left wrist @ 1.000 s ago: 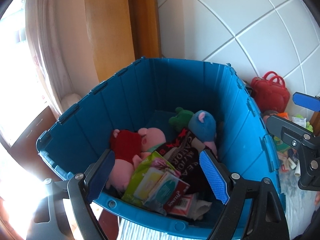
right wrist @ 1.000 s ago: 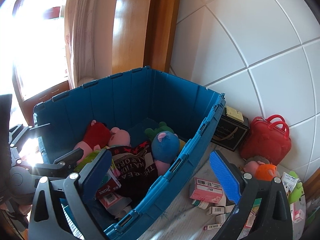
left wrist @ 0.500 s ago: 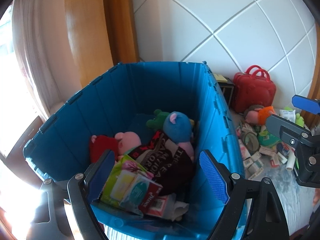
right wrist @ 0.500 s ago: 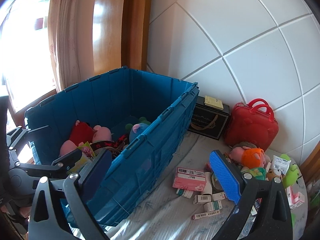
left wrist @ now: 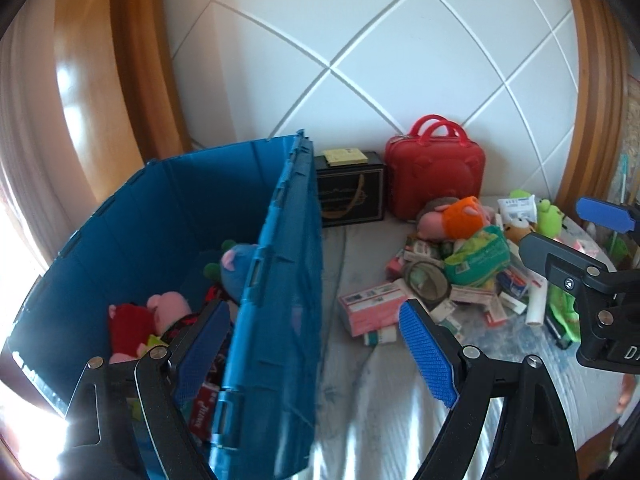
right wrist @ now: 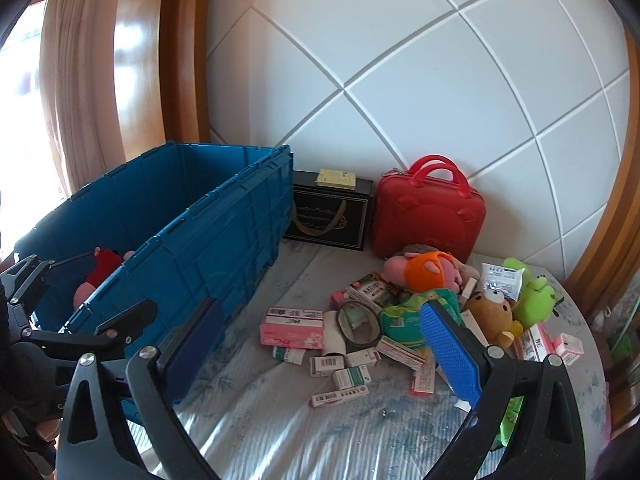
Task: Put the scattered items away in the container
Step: 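Move both tools back toward the remaining pile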
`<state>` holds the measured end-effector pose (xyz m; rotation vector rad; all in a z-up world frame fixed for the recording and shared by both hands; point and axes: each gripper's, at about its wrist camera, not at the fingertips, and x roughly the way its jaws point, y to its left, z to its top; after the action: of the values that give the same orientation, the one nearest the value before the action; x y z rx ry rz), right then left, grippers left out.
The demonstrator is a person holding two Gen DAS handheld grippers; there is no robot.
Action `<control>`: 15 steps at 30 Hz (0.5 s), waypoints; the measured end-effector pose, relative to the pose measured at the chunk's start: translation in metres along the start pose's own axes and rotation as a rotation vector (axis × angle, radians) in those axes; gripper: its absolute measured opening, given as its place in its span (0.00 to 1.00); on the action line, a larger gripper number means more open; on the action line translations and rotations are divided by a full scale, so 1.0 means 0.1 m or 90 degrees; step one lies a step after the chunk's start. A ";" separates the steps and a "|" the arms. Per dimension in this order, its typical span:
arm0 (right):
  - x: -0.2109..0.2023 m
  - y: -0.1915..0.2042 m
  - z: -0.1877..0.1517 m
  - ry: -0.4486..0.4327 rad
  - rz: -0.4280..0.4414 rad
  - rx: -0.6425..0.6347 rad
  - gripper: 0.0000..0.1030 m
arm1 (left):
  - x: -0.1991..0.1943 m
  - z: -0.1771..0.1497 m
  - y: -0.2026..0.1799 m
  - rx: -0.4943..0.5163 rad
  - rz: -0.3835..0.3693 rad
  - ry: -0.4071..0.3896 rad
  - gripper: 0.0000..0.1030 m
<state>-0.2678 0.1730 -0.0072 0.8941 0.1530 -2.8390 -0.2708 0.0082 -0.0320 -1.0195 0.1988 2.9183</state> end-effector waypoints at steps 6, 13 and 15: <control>-0.07 -0.64 -0.26 0.017 -0.035 0.046 0.97 | 0.12 0.03 -0.68 0.038 -0.041 0.017 0.85; -0.02 -1.46 -0.72 0.066 -0.079 0.112 0.97 | 0.40 -0.13 -1.48 0.073 -0.086 0.065 0.85; 0.03 -1.69 -0.89 0.088 -0.095 0.131 0.97 | 0.53 -0.19 -1.67 0.077 -0.099 0.085 0.85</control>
<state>-0.2515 0.3518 -0.0738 1.1670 -0.0607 -2.9699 -0.2869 0.1708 -0.0973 -1.1542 0.2837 2.6682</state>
